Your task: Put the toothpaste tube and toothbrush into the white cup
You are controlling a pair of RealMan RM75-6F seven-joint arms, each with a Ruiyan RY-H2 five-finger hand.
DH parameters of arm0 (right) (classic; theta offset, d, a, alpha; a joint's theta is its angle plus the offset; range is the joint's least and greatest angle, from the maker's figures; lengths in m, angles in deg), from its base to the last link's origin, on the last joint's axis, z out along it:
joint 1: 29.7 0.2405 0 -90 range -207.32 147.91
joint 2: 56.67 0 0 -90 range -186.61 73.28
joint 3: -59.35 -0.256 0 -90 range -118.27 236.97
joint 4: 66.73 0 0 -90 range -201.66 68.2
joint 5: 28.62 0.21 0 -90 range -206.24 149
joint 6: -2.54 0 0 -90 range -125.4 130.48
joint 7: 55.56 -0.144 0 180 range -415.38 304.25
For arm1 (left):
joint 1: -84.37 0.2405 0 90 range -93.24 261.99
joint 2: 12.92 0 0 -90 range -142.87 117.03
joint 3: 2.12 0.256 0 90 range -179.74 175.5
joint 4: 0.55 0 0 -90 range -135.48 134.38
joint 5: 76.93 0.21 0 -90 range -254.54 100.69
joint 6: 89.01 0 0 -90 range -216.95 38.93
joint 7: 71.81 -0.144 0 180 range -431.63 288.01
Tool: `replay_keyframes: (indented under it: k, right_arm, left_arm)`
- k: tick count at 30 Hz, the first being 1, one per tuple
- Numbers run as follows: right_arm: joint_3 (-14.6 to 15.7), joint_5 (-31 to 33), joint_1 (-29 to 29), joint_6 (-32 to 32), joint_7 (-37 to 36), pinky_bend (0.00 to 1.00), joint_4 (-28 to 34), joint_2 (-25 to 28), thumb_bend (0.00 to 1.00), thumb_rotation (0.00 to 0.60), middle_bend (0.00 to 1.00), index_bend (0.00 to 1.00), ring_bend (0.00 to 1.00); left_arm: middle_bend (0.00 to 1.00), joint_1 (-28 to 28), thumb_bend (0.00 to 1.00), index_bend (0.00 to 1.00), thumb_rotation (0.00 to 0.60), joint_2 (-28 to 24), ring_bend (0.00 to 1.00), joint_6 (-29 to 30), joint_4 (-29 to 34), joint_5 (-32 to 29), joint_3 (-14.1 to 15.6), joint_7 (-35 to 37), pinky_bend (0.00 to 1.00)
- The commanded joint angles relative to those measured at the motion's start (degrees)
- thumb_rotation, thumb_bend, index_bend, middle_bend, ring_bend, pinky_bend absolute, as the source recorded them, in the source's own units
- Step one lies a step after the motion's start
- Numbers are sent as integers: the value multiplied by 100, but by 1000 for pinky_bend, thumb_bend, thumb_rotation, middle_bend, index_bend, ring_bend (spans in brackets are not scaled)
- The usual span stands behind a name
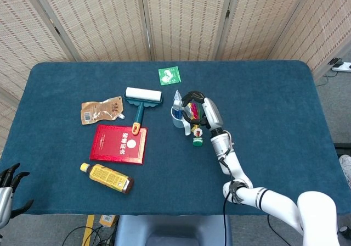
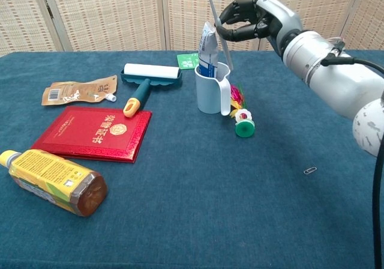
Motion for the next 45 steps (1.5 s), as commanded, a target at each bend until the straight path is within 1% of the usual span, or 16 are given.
replay_keyframes:
  k: [1, 7, 16, 29, 32, 35, 37, 40, 42, 45]
  right_arm:
    - [-74, 38, 86, -59, -180, 252, -211, -126, 288, 600, 368, 664, 210]
    - [-155, 72, 214, -116, -495, 236, -582, -362, 282, 600, 368, 664, 210]
    - [-173, 21, 375, -228, -849, 235, -1013, -571, 272, 600, 368, 663, 210]
    - [-44, -86, 359, -242, -1103, 219, -1333, -666, 269, 600, 357, 659, 204]
    - [-19, -121, 356, -253, -1162, 204, -1362, -650, 270, 600, 340, 583, 190]
    - [15, -175, 354, -245, -1206, 183, -1378, -629, 268, 600, 314, 472, 170]
    - [26, -191, 353, -255, -1234, 167, -1371, -609, 263, 600, 287, 377, 152]
    - [52, -217, 350, -276, -1248, 144, -1365, -571, 262, 600, 255, 279, 130]
    - [65, -234, 343, -270, -1258, 134, -1350, -548, 262, 600, 243, 247, 122]
    - [123, -331, 294, -177, -1258, 129, -1275, -459, 262, 600, 235, 233, 116]
  left_arm:
    - [108, -4, 242, 276, 600, 2, 126, -8, -7, -9, -3, 1, 173]
    - [108, -4, 242, 276, 600, 7, 126, -16, -16, -14, 1, 2, 173]
    - [108, 3, 243, 277, 600, 5, 126, -25, -20, -38, 4, -6, 173]
    - [108, 11, 242, 276, 600, 7, 126, -19, -18, -34, 13, -14, 173]
    - [108, 11, 242, 277, 600, 4, 126, -24, -11, -42, 13, -24, 173]
    - [108, 6, 243, 276, 600, 7, 126, -24, -1, -33, 12, -35, 173]
    - [108, 1, 243, 276, 600, 9, 126, -31, 5, -32, 11, -48, 173]
    - [108, -8, 243, 276, 600, 8, 126, -41, 20, -31, 10, -73, 173]
    - [108, -11, 242, 276, 600, 5, 126, -36, 29, -28, 6, -82, 173]
    - [108, -7, 242, 276, 600, -7, 126, -17, 43, -27, 0, -90, 173]
